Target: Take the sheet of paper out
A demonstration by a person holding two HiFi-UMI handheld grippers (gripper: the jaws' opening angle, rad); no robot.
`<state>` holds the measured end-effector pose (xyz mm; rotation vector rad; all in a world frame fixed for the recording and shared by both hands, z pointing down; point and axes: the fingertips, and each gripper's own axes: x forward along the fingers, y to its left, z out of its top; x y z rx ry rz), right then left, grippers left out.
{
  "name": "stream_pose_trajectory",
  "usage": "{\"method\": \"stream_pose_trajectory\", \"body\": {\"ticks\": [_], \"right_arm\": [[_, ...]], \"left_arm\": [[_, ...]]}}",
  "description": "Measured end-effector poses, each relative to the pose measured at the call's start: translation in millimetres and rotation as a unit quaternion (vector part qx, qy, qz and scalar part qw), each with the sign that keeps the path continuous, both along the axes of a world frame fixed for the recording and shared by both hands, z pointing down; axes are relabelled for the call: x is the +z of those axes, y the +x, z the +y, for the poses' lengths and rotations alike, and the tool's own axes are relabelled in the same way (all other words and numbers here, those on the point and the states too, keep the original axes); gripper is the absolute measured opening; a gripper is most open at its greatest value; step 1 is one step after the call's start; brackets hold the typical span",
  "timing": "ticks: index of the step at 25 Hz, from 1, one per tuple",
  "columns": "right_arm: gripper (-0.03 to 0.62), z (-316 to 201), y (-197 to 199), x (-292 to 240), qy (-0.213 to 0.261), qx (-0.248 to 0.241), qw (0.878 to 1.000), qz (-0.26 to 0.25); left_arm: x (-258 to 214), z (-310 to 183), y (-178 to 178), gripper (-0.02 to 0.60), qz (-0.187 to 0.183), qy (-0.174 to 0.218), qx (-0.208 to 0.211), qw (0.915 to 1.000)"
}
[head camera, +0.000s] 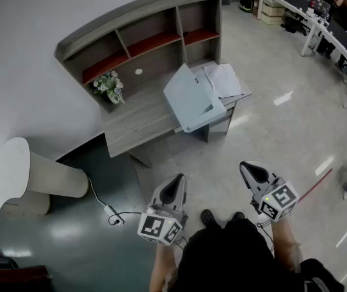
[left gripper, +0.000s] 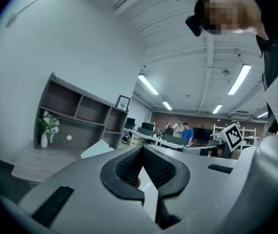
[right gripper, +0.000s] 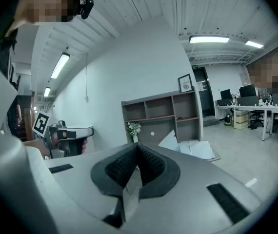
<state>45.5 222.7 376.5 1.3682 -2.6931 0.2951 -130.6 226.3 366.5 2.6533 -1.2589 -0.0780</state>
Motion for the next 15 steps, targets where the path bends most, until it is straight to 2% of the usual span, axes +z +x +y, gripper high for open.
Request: {"method": "stream_pose_trajectory", "body": {"ticks": [10, 15], "right_arm": [[0.012, -10, -10, -6, 0.002, -0.011, 1.0, -0.013], [0.012, -12, -9, 1, -0.012, -0.006, 1.0, -0.012]], "left_arm": [[-2, -7, -5, 0.012, -0.006, 0.005, -0.013, 0.9999], [5, -11, -1, 0.012, -0.004, -0.013, -0.014, 0.9998]]}}
